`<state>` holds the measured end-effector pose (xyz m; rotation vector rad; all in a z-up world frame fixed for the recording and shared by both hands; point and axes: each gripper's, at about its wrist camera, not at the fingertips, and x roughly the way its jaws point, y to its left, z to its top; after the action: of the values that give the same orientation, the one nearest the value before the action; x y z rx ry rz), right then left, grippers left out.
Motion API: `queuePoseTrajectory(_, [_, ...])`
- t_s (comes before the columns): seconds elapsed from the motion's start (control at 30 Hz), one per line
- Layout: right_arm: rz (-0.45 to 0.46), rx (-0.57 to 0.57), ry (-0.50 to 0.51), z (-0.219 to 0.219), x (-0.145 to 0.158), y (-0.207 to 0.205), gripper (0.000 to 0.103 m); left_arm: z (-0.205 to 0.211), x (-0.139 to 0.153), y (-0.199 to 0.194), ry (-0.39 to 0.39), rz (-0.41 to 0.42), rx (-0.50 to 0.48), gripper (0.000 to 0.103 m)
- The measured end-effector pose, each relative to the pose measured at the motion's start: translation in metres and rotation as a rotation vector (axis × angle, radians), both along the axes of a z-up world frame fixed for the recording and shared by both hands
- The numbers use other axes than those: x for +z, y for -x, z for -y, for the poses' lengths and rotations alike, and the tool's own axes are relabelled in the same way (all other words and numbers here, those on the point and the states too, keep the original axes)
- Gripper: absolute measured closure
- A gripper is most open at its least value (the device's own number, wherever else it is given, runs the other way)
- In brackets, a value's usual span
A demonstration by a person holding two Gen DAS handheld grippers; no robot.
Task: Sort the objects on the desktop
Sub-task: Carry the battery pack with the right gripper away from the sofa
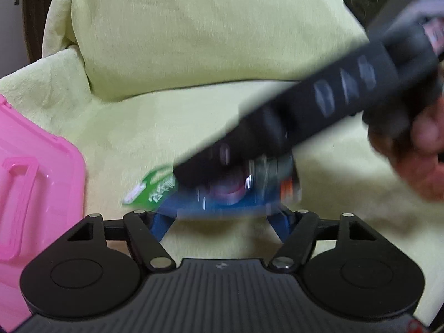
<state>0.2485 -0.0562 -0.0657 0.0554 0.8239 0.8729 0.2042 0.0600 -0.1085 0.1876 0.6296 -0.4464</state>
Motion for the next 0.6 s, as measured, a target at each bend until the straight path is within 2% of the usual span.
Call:
queuePoseTrajectory(0.17, [0.016,0.034,0.050,-0.003,-0.002,0.002,0.043,0.007,-0.003,0.004,-0.041,0.012,-0.032,0.032])
queuePoseTrajectory(0.33, [0.018,0.049,0.112,-0.005,-0.005,0.005,0.039,0.008,-0.004,0.008,-0.044,0.026,-0.052,0.034])
queuePoseTrajectory(0.53, [0.004,0.034,0.114,-0.001,-0.004,0.003,0.039,0.011,-0.004,0.012,-0.045,0.034,-0.061,0.035])
queuePoseTrajectory(0.6, [0.003,0.010,0.087,0.003,-0.002,0.001,0.040,0.011,-0.003,0.013,-0.032,0.032,-0.061,0.035])
